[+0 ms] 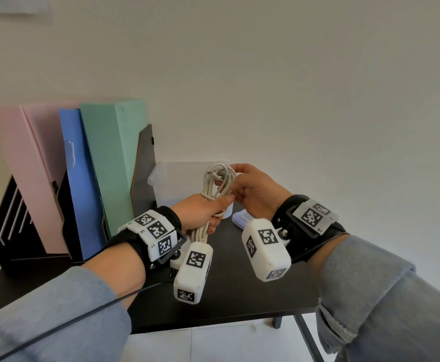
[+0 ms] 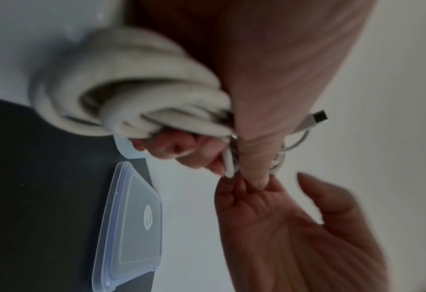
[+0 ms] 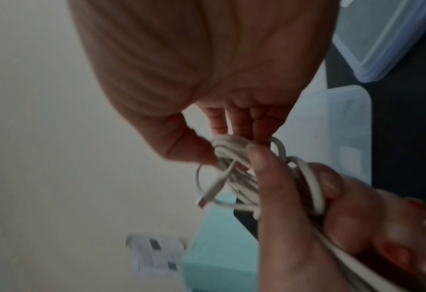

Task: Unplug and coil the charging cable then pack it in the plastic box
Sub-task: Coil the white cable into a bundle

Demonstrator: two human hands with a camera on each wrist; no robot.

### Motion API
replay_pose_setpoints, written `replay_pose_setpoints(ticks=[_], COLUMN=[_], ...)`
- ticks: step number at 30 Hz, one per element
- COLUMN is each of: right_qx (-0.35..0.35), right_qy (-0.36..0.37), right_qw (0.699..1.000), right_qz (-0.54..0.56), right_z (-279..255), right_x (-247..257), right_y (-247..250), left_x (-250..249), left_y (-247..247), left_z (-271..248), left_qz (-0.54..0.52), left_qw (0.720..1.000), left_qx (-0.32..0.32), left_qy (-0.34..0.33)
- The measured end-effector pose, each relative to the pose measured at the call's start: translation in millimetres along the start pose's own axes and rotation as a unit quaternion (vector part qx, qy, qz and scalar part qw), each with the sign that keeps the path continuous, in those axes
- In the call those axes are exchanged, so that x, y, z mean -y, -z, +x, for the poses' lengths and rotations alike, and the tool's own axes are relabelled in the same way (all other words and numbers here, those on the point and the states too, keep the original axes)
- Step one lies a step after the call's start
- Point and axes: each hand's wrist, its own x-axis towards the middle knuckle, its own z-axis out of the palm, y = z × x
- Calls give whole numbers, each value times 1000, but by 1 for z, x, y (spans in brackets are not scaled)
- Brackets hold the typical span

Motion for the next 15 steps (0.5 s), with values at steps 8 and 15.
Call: replay_pose_setpoints(ticks=[8,15], right_qx=[-54,-84], right_qy=[144,150], right_qw=[962,955], right_qz=[-225,-240], right_z=[0,0], right_x=[-6,-9], right_y=[-9,-10], left_x=[-7,-9], left_y=[-9,-9], left_z=[-3,-7], left_qz=[19,45], left_qw=[1000,999], left_qx=[14,19], left_qy=[7,9])
